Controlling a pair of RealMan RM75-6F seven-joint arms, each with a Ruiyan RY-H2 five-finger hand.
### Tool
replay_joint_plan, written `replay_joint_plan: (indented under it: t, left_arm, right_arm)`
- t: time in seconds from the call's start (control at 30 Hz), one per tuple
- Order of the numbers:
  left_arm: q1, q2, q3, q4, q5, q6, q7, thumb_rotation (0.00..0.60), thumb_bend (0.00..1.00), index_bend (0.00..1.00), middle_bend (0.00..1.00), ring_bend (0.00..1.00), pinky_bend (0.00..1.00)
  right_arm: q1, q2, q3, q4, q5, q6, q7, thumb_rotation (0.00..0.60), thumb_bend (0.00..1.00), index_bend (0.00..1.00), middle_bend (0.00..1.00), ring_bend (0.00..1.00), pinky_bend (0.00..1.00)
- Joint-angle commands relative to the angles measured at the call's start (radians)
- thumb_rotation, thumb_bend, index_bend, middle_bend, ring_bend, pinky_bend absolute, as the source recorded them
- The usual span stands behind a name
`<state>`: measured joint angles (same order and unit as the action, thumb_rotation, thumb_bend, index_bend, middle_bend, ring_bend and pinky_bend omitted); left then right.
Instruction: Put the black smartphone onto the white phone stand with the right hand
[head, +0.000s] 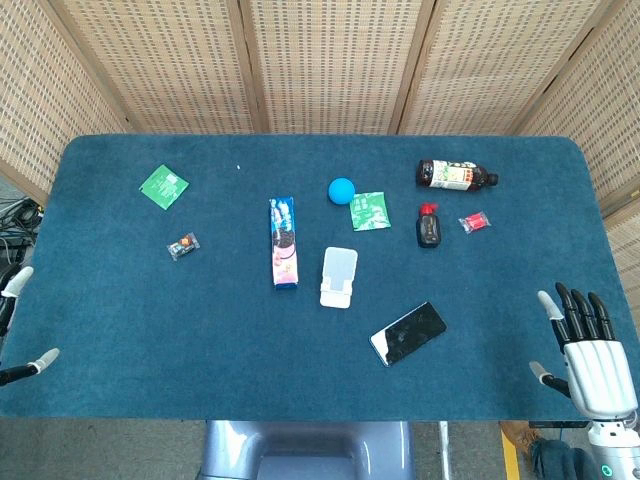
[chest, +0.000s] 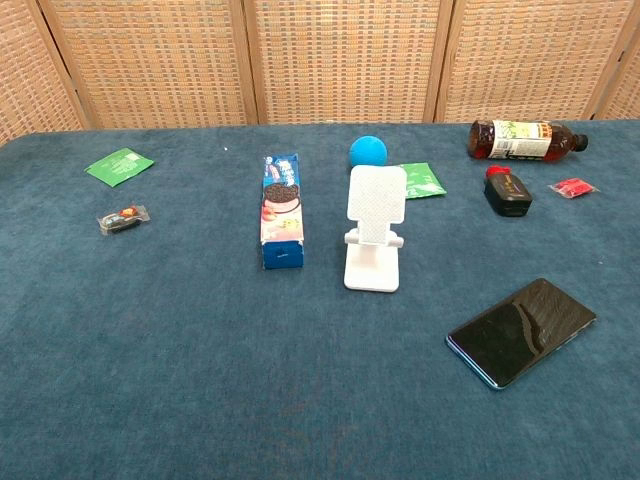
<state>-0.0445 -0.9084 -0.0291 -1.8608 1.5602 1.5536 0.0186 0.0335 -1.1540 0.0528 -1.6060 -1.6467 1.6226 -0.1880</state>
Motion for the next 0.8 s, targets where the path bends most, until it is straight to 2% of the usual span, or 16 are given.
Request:
replay_joint_plan:
  t: [0.03,0.17,0.23,0.4,0.5,0.57,0.67,0.8]
  left_arm:
    - [0.000,0.000,0.001,0.000,-0.001,-0.002,-0.001,0.600,0.00,0.00,0.00,0.00,0.00]
    - [0.003,0.003,0.001,0.002,0.005,0.005,-0.010,0.600,0.00,0.00,0.00,0.00,0.00]
    - [0.000,0.001,0.000,0.007,-0.003,-0.003,-0.012,0.600,0.00,0.00,0.00,0.00,0.00]
    - [-0.033,-0.005,-0.010,0.007,-0.043,-0.067,0.008,0.600,0.00,0.00,0.00,0.00,0.00]
    - [-0.048,-0.011,-0.018,0.000,-0.069,-0.093,0.030,0.600,0.00,0.00,0.00,0.00,0.00]
    - [-0.054,-0.014,-0.022,-0.004,-0.084,-0.105,0.043,0.600,0.00,0.00,0.00,0.00,0.00]
    - [-0.064,-0.020,-0.028,-0.007,-0.109,-0.124,0.061,0.600,0.00,0.00,0.00,0.00,0.00]
    - [-0.082,-0.030,-0.037,-0.005,-0.150,-0.158,0.085,0.600,0.00,0.00,0.00,0.00,0.00]
  right_arm:
    - [0.002,0.001,-0.004,-0.001,-0.004,-0.006,-0.002,0.600,0.00,0.00,0.00,0.00,0.00]
    - [0.013,0.000,-0.018,0.002,-0.014,-0.038,-0.013,0.600,0.00,0.00,0.00,0.00,0.00]
    - [0.065,-0.010,-0.049,0.011,-0.073,-0.124,-0.009,0.600,0.00,0.00,0.00,0.00,0.00]
    - [0.227,0.001,-0.081,0.010,-0.163,-0.357,0.045,0.600,0.00,0.00,0.00,0.00,0.00]
    - [0.320,-0.013,-0.065,0.009,-0.179,-0.475,0.028,0.600,0.00,0.03,0.01,0.00,0.00]
    - [0.361,-0.036,-0.047,0.013,-0.176,-0.524,-0.006,0.600,0.00,0.09,0.06,0.02,0.03]
    - [0.413,-0.075,-0.026,0.018,-0.163,-0.589,-0.052,0.600,0.00,0.15,0.15,0.11,0.11]
    - [0.481,-0.134,0.000,0.040,-0.117,-0.683,-0.062,0.600,0.00,0.19,0.21,0.19,0.18]
